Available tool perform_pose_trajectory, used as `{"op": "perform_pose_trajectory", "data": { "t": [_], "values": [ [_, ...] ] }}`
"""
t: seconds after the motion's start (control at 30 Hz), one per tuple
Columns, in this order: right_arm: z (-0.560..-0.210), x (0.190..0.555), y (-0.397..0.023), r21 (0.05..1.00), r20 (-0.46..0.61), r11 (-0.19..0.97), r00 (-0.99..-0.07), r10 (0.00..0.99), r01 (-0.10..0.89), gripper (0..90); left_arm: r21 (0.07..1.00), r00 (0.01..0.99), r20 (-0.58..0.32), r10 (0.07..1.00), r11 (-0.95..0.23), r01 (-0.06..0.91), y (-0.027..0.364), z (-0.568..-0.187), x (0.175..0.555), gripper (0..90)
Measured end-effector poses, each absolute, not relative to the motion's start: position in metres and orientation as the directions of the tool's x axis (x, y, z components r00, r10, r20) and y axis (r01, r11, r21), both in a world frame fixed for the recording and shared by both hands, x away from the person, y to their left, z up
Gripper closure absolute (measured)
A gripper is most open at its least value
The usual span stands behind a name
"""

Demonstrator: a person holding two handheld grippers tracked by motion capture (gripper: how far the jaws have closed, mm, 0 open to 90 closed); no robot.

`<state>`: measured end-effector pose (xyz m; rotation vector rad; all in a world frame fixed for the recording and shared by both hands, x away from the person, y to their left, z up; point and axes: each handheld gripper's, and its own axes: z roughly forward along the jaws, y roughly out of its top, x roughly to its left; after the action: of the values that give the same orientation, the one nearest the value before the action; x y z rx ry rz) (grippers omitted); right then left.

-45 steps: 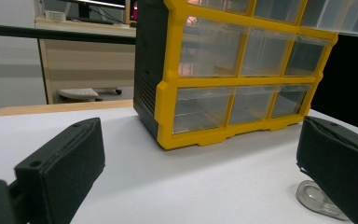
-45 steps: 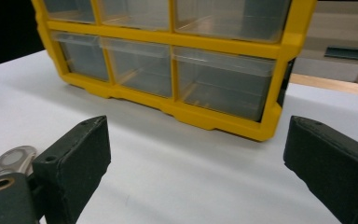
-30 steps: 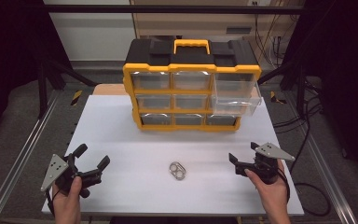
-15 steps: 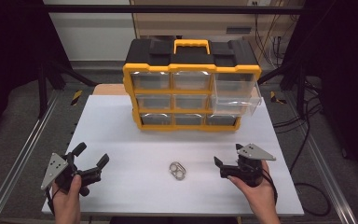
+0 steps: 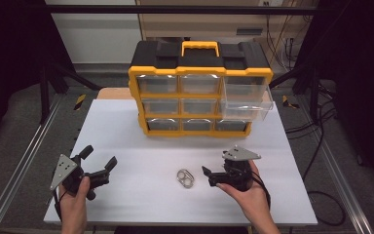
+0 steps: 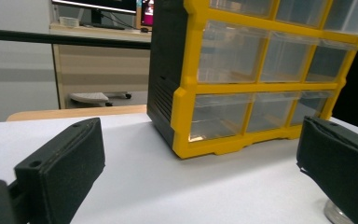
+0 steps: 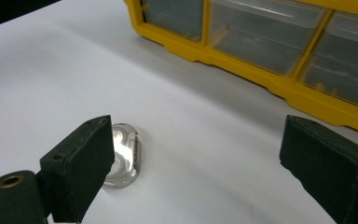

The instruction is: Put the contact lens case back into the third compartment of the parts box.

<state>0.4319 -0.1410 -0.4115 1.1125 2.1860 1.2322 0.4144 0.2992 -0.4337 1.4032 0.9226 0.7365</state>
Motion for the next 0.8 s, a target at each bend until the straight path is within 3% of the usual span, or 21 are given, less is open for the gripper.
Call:
{"op": "perform_pose_trajectory", "data": {
  "t": [0.57, 0.8],
  "values": [
    [-0.433, 0.468, -0.083, 0.720, 0.101, 0.418, -0.680, 0.726, 0.553, 11.4, 0.992, 0.481, -0.112, 0.869, 0.070, 0.105, 0.297, -0.434, 0.423, 0.9],
    [-0.444, 0.466, -0.074, 0.697, 0.118, 0.427, -0.680, 0.724, 0.576, 11.8, 0.993, 0.484, -0.111, 0.868, 0.071, 0.099, 0.297, -0.433, 0.422, 0.9]
  ]
}}
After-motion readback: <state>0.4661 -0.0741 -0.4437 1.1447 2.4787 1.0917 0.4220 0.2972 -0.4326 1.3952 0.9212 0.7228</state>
